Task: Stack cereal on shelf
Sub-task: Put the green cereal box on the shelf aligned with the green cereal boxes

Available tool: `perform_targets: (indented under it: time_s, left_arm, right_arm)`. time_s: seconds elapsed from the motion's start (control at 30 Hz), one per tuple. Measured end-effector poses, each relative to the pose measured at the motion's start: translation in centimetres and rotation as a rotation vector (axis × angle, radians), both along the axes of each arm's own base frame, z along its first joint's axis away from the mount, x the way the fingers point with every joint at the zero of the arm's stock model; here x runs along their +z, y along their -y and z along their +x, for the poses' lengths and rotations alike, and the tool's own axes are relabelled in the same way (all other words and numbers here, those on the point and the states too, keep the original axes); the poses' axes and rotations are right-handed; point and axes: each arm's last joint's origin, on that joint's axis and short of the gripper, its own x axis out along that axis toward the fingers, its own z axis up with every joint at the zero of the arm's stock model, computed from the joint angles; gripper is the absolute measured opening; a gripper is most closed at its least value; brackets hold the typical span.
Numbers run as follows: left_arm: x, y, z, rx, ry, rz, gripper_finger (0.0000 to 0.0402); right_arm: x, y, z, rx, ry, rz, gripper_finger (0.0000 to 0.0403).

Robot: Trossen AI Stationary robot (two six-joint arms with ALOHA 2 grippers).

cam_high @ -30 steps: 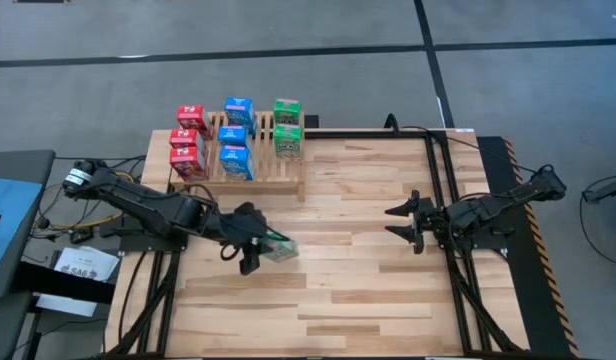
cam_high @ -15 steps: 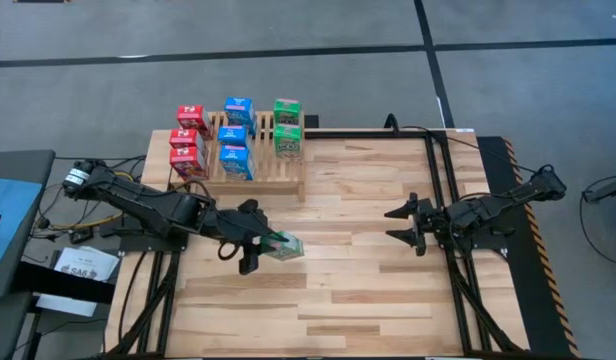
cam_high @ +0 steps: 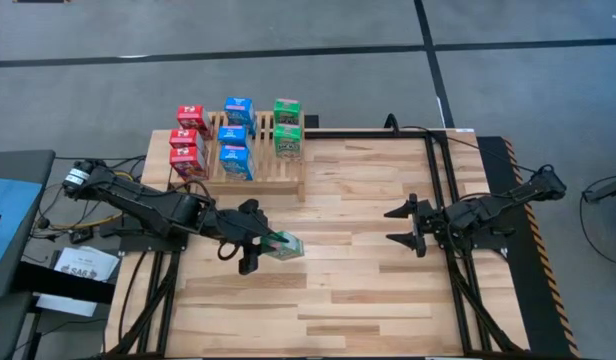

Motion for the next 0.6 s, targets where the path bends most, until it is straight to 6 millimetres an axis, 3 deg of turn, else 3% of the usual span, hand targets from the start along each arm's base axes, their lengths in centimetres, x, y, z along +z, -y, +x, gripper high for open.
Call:
perform_targets:
  time_s: [0.37, 0.6]
  left_arm:
    - [0.75, 0.08, 0.54, -0.024, 0.091, -0.001, 0.0167]
    - [0.80, 0.07, 0.57, -0.020, 0.097, -0.007, 0.0167]
  right_arm:
    - [0.10, 0.06, 0.02, -0.018, 0.011, 0.009, 0.0358]
    - [0.77, 0.32, 0.12, -0.103, 0.091, 0.264, 0.0358]
